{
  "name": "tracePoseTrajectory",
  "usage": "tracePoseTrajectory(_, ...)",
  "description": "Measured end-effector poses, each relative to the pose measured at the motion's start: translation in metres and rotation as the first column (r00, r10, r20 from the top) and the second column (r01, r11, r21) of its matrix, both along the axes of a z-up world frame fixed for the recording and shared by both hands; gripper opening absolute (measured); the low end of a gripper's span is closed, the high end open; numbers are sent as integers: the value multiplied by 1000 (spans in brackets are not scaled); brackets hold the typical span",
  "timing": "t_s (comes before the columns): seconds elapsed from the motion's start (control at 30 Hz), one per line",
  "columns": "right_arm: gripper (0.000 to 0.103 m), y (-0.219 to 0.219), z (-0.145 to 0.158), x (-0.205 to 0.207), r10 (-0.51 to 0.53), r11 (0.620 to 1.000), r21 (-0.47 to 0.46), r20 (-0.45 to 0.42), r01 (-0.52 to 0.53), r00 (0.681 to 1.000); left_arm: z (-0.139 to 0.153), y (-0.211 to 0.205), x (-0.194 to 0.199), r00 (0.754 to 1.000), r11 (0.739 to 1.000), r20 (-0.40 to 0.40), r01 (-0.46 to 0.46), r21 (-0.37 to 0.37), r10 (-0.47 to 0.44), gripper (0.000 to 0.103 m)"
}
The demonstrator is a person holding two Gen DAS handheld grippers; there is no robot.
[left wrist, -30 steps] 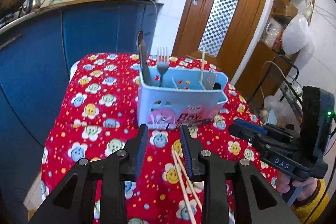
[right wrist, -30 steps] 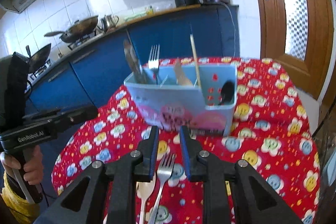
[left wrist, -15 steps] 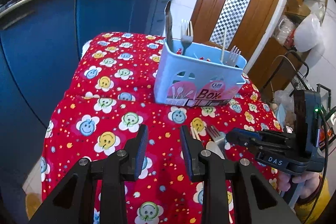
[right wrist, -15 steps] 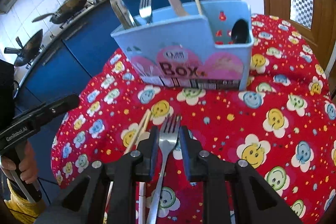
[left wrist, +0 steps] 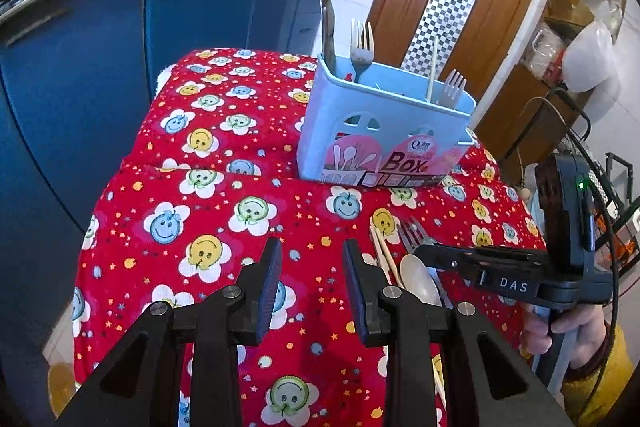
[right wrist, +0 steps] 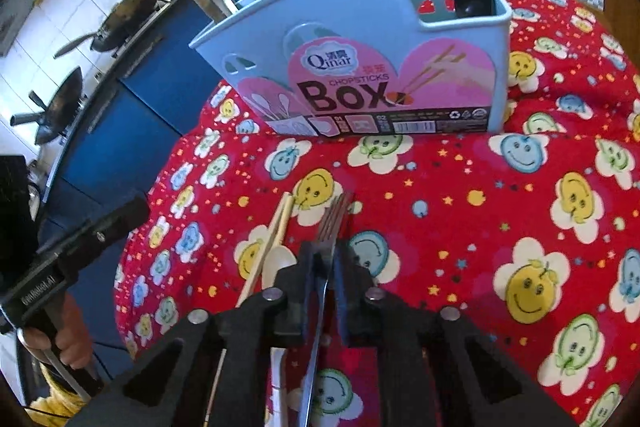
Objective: Organize utensils
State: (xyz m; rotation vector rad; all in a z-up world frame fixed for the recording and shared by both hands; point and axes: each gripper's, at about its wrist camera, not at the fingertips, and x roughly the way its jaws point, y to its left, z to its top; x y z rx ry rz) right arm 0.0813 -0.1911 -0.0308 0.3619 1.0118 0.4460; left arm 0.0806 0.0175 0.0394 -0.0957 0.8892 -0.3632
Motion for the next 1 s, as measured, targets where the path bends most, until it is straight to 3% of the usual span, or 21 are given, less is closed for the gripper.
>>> tracePoseTrajectory(0.37, 4, -10, 15, -18, -35, 999, 21, 98, 33, 995, -8, -25, 0, 997, 998, -52, 65, 21, -64, 32)
tracePoseTrajectory(0.7, 4, -35, 38, -46, -92, 996, 35, 219, 87, 971, -31, -58, 7, 977, 986, -172, 139, 88, -123, 32)
tracePoseTrajectory(1.0, 4, -48, 47, -60, -107, 994, 54, 270, 95, 957, -43, -68, 17, 954, 984, -271, 153, 86, -125, 24)
